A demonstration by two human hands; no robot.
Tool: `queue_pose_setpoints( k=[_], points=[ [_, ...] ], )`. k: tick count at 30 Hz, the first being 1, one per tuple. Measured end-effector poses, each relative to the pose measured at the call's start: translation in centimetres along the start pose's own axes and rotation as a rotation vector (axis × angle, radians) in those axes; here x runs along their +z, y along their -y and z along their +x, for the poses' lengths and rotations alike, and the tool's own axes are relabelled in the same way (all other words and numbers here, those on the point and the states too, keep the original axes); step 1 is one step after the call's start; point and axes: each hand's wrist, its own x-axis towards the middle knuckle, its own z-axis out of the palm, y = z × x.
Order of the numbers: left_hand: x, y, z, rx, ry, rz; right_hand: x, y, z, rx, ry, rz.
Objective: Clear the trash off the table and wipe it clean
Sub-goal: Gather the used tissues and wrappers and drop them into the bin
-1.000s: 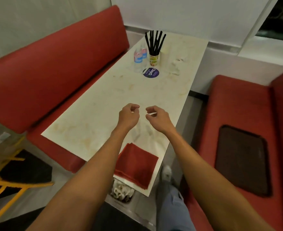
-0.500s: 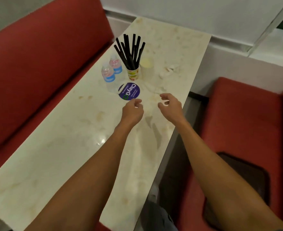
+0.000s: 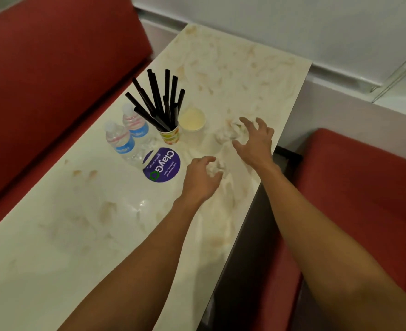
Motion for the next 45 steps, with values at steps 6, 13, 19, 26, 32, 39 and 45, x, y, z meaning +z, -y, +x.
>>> queue_pose_setpoints(
  k=[6, 13, 19, 26, 32, 39, 45],
  points=[
    [1.8, -0.6, 2.3, 0.11, -0.028, 0.181, 0.9, 0.2, 4.7, -0.054, 0.172, -0.245],
    [2.7, 0.3, 3.0, 0.097, -0.063, 0.211, 2.6, 0.1, 5.6, -0.08, 0.179, -0.146],
    [2.4, 0.6, 2.8, 0.087, -0.095, 0.148, 3.3, 0.2, 4.6, -0.153, 0.144, -0.098],
    [1.2, 1.1, 0.5, -0.019, -0.16, -0.049, 2.5, 0.8, 0.9, -0.058, 0.068, 0.031],
    [-0.2, 2.3, -3.2, -0.076, -0.21, -0.202, 1.8, 2.7, -6.0, -0.015, 0.026, 0.223],
    [-2.6, 4.0, -10.0, -0.141, -0.241, -0.408, 2.5, 7.1, -16.6, 0.002, 0.005, 0.429],
    [-6.2, 7.7, -17.5, -0.134, -0.286, -0.608, 4.3, 10.9, -26.3, -0.087, -0.032, 0.45]
  ],
)
